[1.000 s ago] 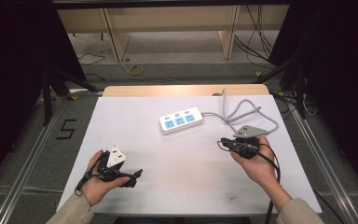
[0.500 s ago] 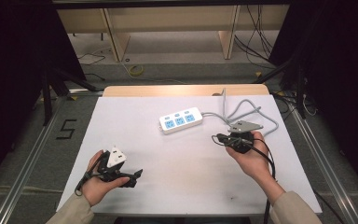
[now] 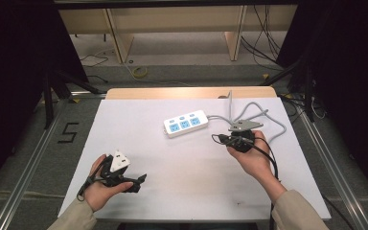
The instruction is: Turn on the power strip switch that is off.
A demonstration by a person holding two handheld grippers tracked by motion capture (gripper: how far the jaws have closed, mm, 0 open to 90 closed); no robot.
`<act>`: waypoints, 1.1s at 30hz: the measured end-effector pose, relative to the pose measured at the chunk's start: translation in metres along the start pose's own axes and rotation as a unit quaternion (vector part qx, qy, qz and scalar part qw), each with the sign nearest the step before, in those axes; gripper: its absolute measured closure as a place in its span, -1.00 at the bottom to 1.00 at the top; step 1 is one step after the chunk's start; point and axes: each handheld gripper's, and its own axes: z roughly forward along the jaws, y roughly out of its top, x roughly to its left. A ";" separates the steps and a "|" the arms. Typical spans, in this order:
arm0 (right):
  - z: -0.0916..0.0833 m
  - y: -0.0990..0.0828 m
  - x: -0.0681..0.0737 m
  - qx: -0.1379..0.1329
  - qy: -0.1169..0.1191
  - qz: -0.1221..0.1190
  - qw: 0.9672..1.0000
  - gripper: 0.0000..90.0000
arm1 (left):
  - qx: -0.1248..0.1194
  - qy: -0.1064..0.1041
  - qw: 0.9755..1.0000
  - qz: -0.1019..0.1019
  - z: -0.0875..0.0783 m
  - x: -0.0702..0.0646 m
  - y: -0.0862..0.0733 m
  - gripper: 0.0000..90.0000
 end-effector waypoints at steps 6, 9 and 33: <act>0.006 0.006 0.001 -0.001 0.002 -0.003 1.000 1.00 | 0.000 0.000 1.000 0.000 0.000 0.000 0.000 -0.93; 0.008 0.008 0.000 0.000 0.002 -0.002 1.000 1.00 | -0.002 0.002 1.000 0.001 0.000 0.000 0.000 -0.92; 0.031 0.022 0.000 0.007 0.014 -0.003 1.000 1.00 | -0.003 0.001 1.000 0.001 0.000 0.000 0.000 -0.92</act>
